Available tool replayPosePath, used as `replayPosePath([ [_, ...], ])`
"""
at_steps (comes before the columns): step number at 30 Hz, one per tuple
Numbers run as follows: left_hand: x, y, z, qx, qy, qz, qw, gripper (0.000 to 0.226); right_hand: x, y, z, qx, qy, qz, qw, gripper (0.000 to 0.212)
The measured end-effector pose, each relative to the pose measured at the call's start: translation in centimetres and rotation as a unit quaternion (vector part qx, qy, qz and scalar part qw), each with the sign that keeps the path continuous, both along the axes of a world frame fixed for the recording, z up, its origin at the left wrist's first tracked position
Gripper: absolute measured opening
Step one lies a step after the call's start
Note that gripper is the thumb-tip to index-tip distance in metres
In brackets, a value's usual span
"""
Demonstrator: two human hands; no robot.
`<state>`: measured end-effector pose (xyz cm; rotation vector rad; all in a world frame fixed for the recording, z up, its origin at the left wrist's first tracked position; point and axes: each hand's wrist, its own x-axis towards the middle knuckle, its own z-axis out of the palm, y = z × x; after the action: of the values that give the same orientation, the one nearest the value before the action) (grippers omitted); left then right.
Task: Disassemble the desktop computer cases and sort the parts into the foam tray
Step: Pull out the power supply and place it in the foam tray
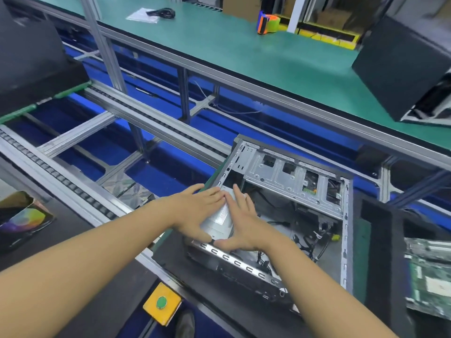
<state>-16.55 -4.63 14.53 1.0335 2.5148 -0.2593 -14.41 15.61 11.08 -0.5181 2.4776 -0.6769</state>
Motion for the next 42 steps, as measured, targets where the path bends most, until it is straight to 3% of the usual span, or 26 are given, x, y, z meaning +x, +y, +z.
replayPosePath([
  [6,-1.4,1.0,0.4,-0.036,0.016,-0.022,0.999,0.122,-1.0,-1.1,1.0,0.105,0.005,0.014,0.994,0.149],
  [14,-2.3,2.1,-0.2,-0.039,0.049,-0.027,0.998,0.137,-1.4,-0.6,0.4,0.010,0.041,-0.025,0.999,0.144],
  [24,-4.4,4.0,-1.2,0.058,0.091,-0.058,0.992,0.140,-2.2,2.5,2.9,0.015,0.040,-0.024,0.999,0.140],
  [32,-3.0,5.4,-2.8,0.131,0.073,-0.034,0.988,0.138,-0.4,5.4,2.0,0.038,0.029,-0.033,0.998,0.141],
  [34,-2.3,5.3,-3.3,0.161,0.044,0.013,0.986,0.142,-0.2,6.2,2.1,0.074,0.018,-0.030,0.997,0.138],
  [37,-1.4,5.2,-3.2,0.203,-0.096,0.136,0.965,0.142,-0.5,7.2,3.2,0.071,-0.032,-0.060,0.995,0.122],
  [39,-1.2,5.3,-2.4,0.216,-0.164,0.181,0.945,0.128,-0.7,6.7,3.5,0.038,-0.059,-0.143,0.987,0.107],
  [42,-1.2,5.7,-1.3,0.251,-0.235,0.228,0.911,0.092,-0.2,4.0,2.8,-0.008,-0.075,-0.316,0.946,0.115],
])
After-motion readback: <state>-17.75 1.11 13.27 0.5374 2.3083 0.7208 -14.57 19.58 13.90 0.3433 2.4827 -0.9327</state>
